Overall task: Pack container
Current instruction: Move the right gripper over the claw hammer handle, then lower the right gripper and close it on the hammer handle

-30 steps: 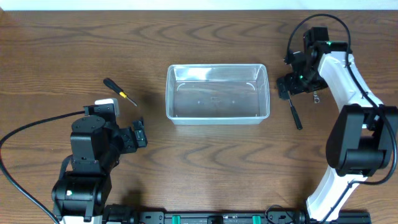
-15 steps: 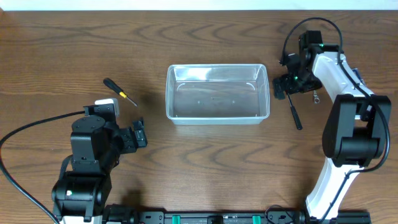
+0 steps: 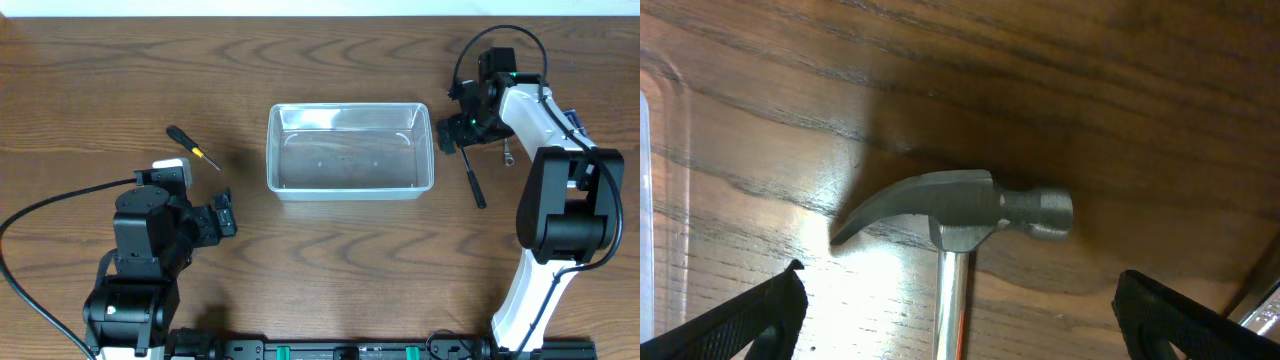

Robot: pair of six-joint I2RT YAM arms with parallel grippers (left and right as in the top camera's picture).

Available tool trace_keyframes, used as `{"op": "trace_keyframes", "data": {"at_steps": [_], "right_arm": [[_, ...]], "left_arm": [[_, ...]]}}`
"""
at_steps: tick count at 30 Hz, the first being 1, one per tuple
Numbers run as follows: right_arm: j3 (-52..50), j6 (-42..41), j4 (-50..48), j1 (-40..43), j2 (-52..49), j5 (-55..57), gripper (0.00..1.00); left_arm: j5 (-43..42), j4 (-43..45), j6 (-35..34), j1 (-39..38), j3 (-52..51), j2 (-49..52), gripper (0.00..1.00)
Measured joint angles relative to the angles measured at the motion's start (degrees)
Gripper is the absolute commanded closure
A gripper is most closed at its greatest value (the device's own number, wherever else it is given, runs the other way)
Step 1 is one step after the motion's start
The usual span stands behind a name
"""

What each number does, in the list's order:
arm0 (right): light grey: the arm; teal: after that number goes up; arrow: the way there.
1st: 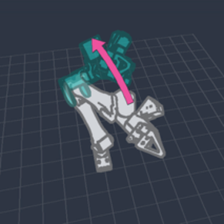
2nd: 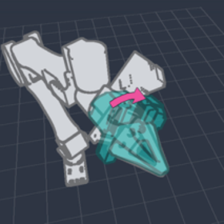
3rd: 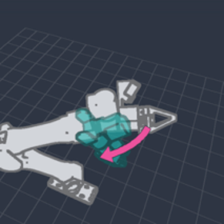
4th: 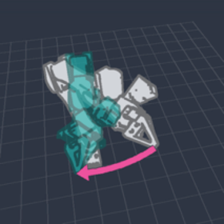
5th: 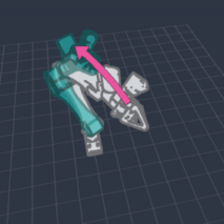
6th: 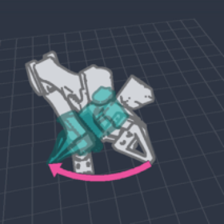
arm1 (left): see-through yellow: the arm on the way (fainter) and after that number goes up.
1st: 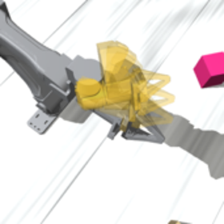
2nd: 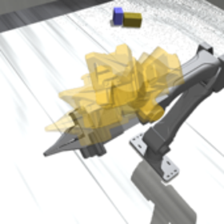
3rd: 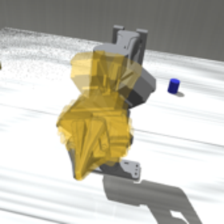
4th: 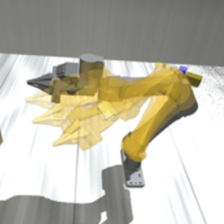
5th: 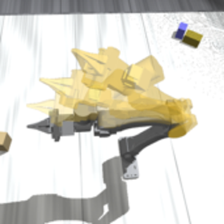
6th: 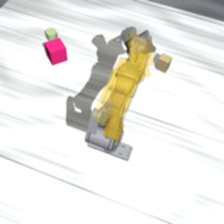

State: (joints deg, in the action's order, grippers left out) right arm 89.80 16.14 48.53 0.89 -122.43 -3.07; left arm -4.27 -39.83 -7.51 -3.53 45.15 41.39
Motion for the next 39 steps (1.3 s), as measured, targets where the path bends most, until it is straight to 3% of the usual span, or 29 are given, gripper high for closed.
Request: {"op": "trace_keyframes", "data": {"at_steps": [39], "right_arm": [[-0.50,0.85,0.42,0.52,-1.68,0.61,0.01]], "left_arm": [[0.00,-0.28,0.00,0.00,0.00,-0.02,0.02]]}}
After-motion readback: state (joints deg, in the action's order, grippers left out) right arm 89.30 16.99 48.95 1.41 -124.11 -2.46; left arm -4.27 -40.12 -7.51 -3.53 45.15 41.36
